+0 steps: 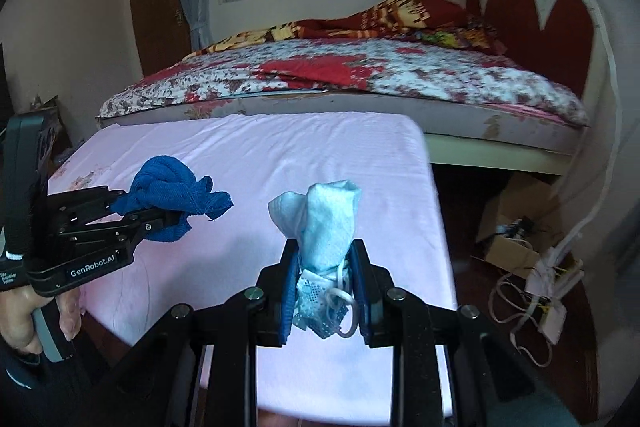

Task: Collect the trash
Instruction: 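Carry the blue sock and white sock over the black bin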

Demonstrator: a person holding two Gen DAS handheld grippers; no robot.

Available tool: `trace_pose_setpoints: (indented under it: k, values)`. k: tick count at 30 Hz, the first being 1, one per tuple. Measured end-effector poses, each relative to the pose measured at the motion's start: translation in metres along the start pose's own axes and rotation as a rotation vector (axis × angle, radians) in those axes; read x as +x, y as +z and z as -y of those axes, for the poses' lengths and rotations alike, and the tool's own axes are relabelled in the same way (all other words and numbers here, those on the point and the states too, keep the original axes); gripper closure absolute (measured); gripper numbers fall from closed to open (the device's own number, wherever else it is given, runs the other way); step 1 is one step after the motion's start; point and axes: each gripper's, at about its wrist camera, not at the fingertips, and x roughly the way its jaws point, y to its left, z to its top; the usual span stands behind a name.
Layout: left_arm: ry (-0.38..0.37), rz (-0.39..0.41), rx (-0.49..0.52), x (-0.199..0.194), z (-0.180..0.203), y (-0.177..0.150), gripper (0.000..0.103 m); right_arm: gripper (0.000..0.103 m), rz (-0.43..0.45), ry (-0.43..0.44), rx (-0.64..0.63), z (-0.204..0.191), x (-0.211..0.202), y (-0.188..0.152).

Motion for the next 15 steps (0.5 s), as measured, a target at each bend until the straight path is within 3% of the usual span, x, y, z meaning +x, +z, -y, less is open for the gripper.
trace_pose_setpoints:
  k: [7, 15]
  values:
    - [-0.084, 0.016, 0.077, -0.006, 0.063, -0.009, 0.072, 0.076, 0.031, -0.080, 0.062, 0.044, -0.063, -0.043]
    - [-0.175, -0.025, 0.177, 0.002, 0.129, -0.028, 0.072, 0.076, 0.008, -0.176, 0.188, 0.107, -0.101, -0.107]
